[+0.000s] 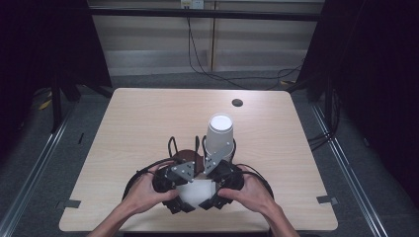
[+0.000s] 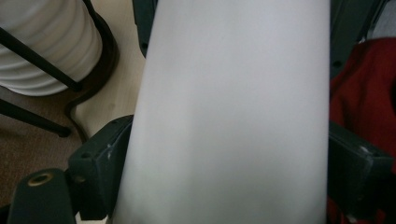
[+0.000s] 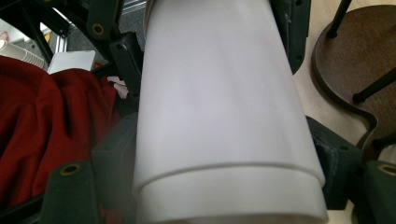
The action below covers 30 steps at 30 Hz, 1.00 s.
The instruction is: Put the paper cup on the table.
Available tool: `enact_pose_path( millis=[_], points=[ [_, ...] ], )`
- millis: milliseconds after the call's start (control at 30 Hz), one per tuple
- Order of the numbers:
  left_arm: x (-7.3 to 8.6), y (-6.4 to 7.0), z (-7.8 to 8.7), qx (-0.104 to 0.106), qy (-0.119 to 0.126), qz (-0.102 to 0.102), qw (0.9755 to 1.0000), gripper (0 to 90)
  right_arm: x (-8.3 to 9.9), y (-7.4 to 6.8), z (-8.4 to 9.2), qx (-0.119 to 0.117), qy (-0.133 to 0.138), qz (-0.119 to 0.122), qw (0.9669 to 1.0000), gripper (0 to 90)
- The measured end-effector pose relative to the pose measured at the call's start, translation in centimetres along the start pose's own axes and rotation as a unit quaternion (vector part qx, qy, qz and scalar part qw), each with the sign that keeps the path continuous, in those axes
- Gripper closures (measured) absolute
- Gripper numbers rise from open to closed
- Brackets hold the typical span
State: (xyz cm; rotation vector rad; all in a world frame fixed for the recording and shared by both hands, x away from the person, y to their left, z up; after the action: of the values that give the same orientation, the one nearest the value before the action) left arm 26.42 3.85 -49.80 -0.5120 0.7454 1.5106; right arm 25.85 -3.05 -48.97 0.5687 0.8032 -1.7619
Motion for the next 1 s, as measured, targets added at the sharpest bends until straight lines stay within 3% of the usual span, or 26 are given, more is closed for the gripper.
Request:
enact_pose_path(
  millis=[200,300,533,667,767,800,1000],
  points=[
    [-0.6,-0.2,0.8,0.005,0.037,0.007,0.9993,14.3,-0.2,0.1,0.2,0.007,0.011,0.0,0.9999,24.8],
    [-1.3,-0.3,1.4,0.016,0.082,0.022,0.9963,15.9,-0.1,0.1,0.2,0.005,0.007,0.002,1.0,24.8],
    [-1.9,-0.7,3.0,0.002,0.12,0.031,0.9923,15.7,0.0,0.2,0.3,0.006,0.011,-0.007,0.9999,24.7],
    [-2.7,-0.5,3.6,-0.022,0.132,0.029,0.9906,15.6,0.1,0.4,0.6,0.004,0.016,-0.013,0.9998,24.5],
    [-3.0,-0.1,4.3,-0.028,0.141,0.024,0.9894,15.7,0.3,0.7,1.1,0.012,0.02,-0.017,0.9996,24.5],
    [-3.1,-0.1,4.5,-0.033,0.149,0.03,0.9878,15.8,0.3,0.7,1.2,0.013,0.022,-0.017,0.9995,24.4],
    [-2.2,0.1,6.0,-0.046,0.158,0.04,0.9855,15.8,0.4,0.8,1.6,0.015,0.037,-0.028,0.9988,24.2]
  ],
)
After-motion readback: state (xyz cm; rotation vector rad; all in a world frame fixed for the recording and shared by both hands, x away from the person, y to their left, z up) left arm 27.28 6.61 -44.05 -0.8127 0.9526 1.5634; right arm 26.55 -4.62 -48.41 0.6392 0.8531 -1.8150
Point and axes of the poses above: each handheld gripper's, and its own axes: z roughly backward along the jaws, x roughly out of its underside, y roughly to its right, the point moved 10 cm from there along -z, roughly forward along the jaws, and after that the axes turned 10 degrees about y, right-handed, at the moved point
